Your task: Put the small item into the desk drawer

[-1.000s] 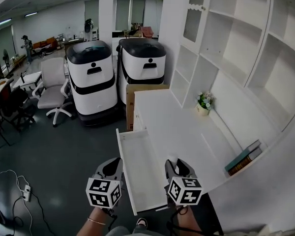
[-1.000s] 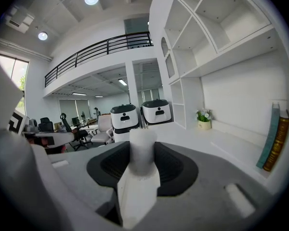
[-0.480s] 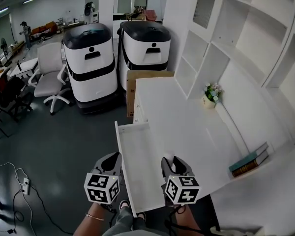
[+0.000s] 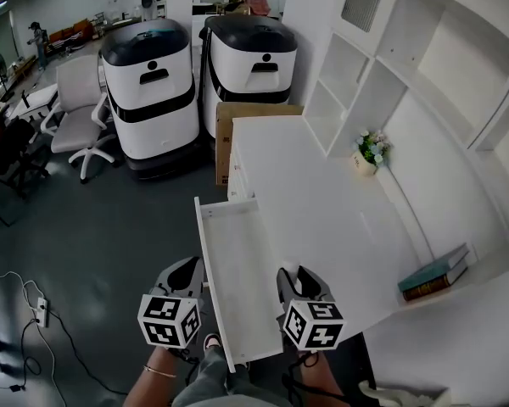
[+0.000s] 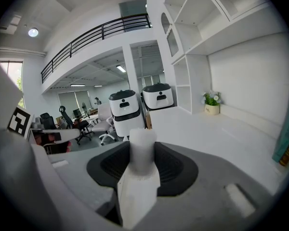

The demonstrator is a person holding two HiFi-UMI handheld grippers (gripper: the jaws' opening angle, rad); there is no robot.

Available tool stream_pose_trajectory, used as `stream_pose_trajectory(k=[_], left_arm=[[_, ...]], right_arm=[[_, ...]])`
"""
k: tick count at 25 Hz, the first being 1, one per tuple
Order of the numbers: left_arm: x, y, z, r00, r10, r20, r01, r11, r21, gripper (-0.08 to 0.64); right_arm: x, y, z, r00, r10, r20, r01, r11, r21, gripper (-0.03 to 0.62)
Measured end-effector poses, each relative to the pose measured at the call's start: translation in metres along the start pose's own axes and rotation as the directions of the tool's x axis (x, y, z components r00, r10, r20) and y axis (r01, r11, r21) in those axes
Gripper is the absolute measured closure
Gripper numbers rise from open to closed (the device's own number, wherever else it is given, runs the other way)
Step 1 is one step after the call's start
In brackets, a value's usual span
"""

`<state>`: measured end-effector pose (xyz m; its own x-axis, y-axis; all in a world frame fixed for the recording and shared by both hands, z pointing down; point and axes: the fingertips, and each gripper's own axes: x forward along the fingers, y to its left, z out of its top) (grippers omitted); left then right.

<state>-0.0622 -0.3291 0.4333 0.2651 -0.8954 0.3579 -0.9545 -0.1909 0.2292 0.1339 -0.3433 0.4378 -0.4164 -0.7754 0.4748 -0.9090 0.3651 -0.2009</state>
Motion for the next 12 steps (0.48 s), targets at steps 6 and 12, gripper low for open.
stream_pose_trajectory(k=[6, 12], left_arm=[[0.005, 0.016, -0.028, 0.998, 0.027, -0.059, -0.029, 0.999, -0.017, 0.561], [0.009, 0.035, -0.070, 0.990, 0.053, -0.127, -0.059, 0.997, -0.050, 0.561]], right_arm=[[0.017, 0.005, -0.026, 0.998, 0.020, -0.060, -0.019, 1.000, 0.018, 0.430], [0.040, 0.018, -0.068, 0.988, 0.054, -0.146, -0.050, 0.998, 0.035, 0.430]])
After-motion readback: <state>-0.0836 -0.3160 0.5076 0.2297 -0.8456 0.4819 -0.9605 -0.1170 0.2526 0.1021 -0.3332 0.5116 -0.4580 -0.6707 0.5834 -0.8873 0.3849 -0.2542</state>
